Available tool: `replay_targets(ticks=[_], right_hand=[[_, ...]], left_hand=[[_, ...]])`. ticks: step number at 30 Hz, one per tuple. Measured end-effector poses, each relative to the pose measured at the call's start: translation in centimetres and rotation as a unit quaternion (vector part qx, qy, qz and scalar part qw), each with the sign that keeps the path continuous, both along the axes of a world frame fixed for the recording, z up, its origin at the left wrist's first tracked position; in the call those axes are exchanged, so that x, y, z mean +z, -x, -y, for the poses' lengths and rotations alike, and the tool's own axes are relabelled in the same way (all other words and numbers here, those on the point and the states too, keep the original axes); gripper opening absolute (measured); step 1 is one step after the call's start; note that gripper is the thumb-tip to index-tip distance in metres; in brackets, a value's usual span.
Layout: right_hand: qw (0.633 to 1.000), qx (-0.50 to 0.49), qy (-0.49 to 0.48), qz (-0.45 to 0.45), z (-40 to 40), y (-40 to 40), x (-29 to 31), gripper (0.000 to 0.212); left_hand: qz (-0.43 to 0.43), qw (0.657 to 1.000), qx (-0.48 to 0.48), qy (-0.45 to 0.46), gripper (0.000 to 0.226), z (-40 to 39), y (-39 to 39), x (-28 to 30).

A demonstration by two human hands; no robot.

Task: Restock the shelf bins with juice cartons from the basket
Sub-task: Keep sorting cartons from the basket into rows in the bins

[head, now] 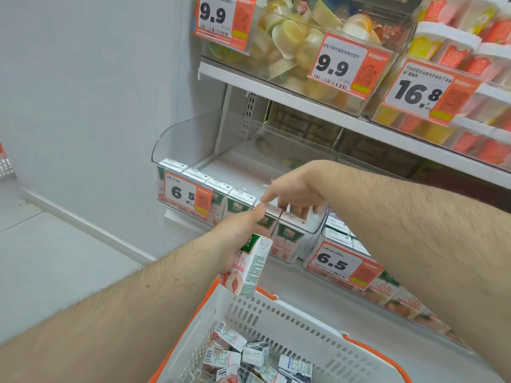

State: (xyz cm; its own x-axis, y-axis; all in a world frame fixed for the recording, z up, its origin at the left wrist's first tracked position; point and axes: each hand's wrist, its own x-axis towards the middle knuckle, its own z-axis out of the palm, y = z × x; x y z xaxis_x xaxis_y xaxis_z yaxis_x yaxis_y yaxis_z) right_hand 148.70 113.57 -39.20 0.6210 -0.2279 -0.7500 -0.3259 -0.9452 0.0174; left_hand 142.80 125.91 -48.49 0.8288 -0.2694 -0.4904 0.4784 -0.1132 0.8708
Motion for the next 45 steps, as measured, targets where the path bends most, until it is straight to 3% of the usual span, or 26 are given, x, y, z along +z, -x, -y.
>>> replay_targets(ticks=[8, 15, 26, 28, 30, 32, 34, 35, 38, 40, 42, 45], right_hand=[[0.988, -0.08, -0.131, -0.012, 0.3, -0.4, -1.7, 0.096], [0.991, -0.068, -0.116, -0.01, 0.4, -1.7, -2.8, 0.111], [0.987, -0.092, -0.129, 0.028, 0.2, -1.0, -1.6, 0.102], [0.991, -0.025, -0.081, 0.108, -0.4, 0.4, 0.2, 0.093], [0.962, 0.067, -0.054, 0.261, -0.6, 2.6, 1.3, 0.076], [0.891, 0.077, -0.135, 0.425, -0.3, 5.5, 1.4, 0.048], [0.829, 0.035, -0.231, 0.509, 0.3, 8.4, 0.1, 0.015], [0.817, 0.009, -0.27, 0.51, 0.5, 9.5, -0.7, 0.006], [0.823, -0.041, -0.366, 0.433, 1.0, 12.1, -3.0, 0.043], [0.829, -0.022, -0.351, 0.434, 0.9, 13.3, -3.9, 0.066], [0.821, -0.001, -0.339, 0.46, 0.9, 14.1, -4.6, 0.064], [0.791, 0.011, -0.33, 0.515, 1.0, 14.4, -4.8, 0.04]], left_hand=[[0.002, 1.0, -0.005, 0.004, 0.06, 0.0, 0.2, 0.3], [-0.004, 1.0, 0.007, 0.009, 0.059, 0.0, 0.2, 0.2], [0.013, 0.999, 0.032, 0.01, 0.055, 0.2, 1.0, 0.8], [0.039, 0.998, 0.053, 0.019, 0.053, 0.1, 1.2, 0.9], [0.063, 0.993, 0.083, 0.048, 0.051, -0.1, 1.4, 1.3], [0.09, 0.987, 0.112, 0.078, 0.051, -0.1, 1.6, 1.7], [0.114, 0.978, 0.138, 0.107, 0.054, 0.1, 2.1, 2.1], [0.123, 0.974, 0.148, 0.121, 0.055, 0.3, 2.3, 2.4], [0.16, 0.96, 0.171, 0.156, 0.058, 0.9, 3.3, 3.0], [0.188, 0.95, 0.176, 0.175, 0.06, 1.2, 3.7, 3.3], [0.209, 0.945, 0.169, 0.187, 0.056, 1.3, 4.2, 3.7], [0.252, 0.937, 0.145, 0.196, 0.043, 1.0, 4.6, 4.1]])
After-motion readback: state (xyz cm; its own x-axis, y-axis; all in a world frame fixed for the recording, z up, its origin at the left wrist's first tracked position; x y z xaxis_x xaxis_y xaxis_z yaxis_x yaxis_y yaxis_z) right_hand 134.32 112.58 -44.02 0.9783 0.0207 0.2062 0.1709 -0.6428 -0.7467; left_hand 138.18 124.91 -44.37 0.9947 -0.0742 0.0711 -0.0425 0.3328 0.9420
